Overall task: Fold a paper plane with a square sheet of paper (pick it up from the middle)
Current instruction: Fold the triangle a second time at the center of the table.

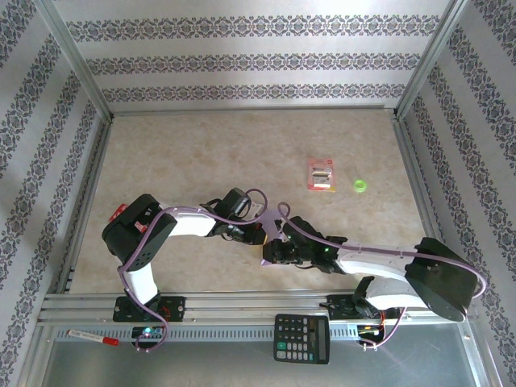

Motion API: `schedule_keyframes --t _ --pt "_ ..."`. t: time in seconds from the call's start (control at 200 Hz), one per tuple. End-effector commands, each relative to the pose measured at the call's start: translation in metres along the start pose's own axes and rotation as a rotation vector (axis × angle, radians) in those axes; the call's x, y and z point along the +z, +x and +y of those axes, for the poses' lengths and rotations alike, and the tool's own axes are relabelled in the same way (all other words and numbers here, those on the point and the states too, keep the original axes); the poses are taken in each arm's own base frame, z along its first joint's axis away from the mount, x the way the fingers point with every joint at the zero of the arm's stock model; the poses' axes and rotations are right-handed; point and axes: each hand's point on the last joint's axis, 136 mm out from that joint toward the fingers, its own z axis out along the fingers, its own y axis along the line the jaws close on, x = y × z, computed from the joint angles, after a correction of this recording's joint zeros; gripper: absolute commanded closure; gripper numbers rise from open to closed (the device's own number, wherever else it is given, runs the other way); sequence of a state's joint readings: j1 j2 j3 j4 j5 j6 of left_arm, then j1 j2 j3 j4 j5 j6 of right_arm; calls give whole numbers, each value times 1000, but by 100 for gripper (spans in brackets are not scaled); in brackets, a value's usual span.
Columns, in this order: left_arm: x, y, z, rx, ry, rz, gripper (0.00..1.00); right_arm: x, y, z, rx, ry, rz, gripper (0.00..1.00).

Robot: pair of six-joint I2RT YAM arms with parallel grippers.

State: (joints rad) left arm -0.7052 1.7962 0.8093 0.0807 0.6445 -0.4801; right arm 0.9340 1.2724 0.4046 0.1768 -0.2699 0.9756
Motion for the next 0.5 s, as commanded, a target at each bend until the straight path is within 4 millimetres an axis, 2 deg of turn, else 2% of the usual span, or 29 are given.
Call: schedule_keyframes --t 0.0,0.285,0.495 --pt "11 44 47 -93 -159 116 100 7 -6 9 6 -19 -12 87" --pt "11 43 47 -94 -160 118 100 17 10 -24 31 65 24 88" --pt "12 45 51 -90 -172 125 100 22 18 -40 44 100 40 88"
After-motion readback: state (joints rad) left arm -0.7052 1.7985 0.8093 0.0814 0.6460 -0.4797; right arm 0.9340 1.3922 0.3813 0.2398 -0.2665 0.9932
